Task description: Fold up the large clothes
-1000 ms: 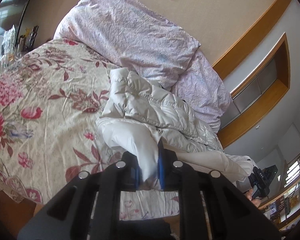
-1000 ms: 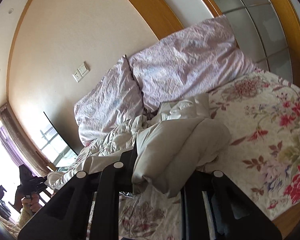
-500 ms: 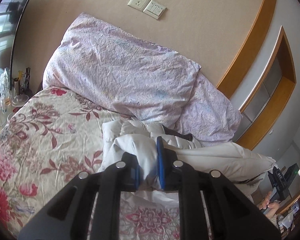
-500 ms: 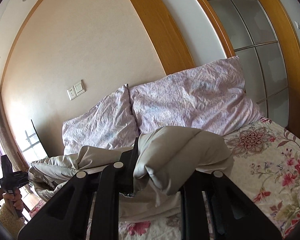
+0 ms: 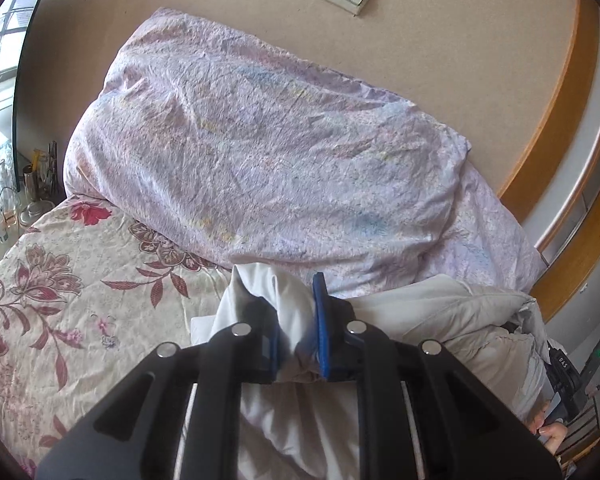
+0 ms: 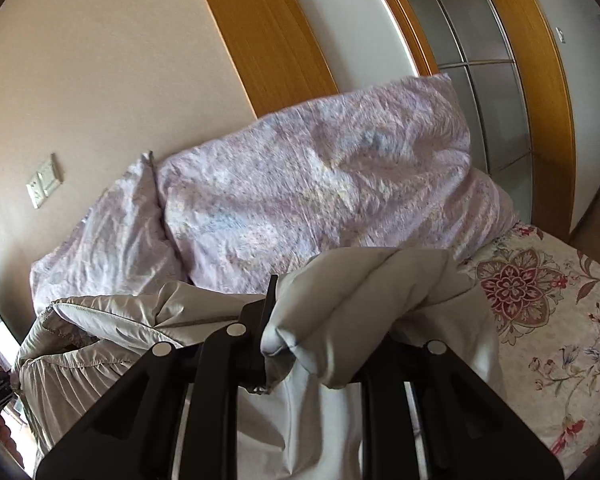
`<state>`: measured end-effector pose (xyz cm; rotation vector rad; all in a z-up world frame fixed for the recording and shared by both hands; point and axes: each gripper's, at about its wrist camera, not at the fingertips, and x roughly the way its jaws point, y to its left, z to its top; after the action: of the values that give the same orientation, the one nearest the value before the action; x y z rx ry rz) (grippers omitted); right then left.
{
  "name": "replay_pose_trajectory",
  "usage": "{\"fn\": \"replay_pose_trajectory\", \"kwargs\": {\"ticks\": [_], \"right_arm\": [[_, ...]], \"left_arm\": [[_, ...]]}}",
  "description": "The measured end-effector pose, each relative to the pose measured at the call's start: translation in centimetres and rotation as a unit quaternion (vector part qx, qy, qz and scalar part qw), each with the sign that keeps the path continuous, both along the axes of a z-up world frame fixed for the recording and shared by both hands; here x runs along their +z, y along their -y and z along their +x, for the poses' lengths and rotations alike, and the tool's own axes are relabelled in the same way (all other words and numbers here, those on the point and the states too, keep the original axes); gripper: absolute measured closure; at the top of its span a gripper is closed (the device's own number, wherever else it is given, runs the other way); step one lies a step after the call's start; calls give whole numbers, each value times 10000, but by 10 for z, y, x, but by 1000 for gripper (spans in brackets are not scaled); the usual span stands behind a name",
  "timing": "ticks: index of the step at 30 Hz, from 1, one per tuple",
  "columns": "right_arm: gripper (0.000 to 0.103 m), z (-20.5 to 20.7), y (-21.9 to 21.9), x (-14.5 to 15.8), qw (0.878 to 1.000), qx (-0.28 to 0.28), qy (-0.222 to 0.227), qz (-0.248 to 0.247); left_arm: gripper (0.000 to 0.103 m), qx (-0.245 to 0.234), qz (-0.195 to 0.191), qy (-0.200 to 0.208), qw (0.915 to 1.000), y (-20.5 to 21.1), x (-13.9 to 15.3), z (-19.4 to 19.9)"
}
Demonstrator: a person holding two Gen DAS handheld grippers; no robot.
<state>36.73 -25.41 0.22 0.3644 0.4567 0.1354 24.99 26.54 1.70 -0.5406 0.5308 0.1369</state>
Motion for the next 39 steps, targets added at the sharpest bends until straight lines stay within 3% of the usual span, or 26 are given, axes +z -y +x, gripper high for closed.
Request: {"fn": "replay_pose_trajectory", "kwargs": {"ticks": [6, 12, 14, 15, 17, 19, 20, 22, 25, 29, 31, 33, 39], "right_arm": [[84, 54, -14, -31, 9970, -371, -685, -37], [68, 93, -23, -48, 9926, -459, -1126, 61], [56, 105, -23, -53, 9905, -410, -1289, 232], [54, 110, -22, -54, 9897, -358, -1347, 332], [36, 113, -19, -52, 9904, -206, -1221, 617], [27, 109, -14, -42, 9918, -103, -944, 850], [26, 105, -12, -35, 9934, -59, -756, 863], [26, 91, -13, -20, 9970, 60, -409, 652], [26, 57, -31, -1, 9988, 492, 11, -81], [26, 8, -70, 1, 9847, 1309, 273, -1121], [26, -4, -84, -6, 9774, 1438, 274, -1525], [26, -5, -85, -10, 9768, 1407, 176, -1607], [26, -2, -96, -31, 9726, 1366, -137, -1877]], "left_arm": [[88, 177, 17, -294, 9994, -6, -30, 48], [80, 354, -71, -368, 9987, -9, -50, 80], [70, 357, -140, -416, 9984, -11, -55, 87], [59, 344, -180, -419, 9984, -12, -58, 89], [45, 388, -202, -365, 9984, -13, -57, 89], [8, 541, -85, -195, 9983, -14, -49, 83], [5, 669, 38, -68, 9977, -14, -43, 78], [5, 640, 193, 131, 9977, -14, -28, 70], [5, 557, 438, 269, 9971, -3, -9, 54], [5, 68, 1024, 424, 9938, 42, 1, 27], [4, -127, 1468, 359, 9884, 70, -1, 19], [3, -275, 1745, 202, 9841, 89, -6, 19], [3, -319, 1764, -152, 9837, 103, -25, 35]]}}
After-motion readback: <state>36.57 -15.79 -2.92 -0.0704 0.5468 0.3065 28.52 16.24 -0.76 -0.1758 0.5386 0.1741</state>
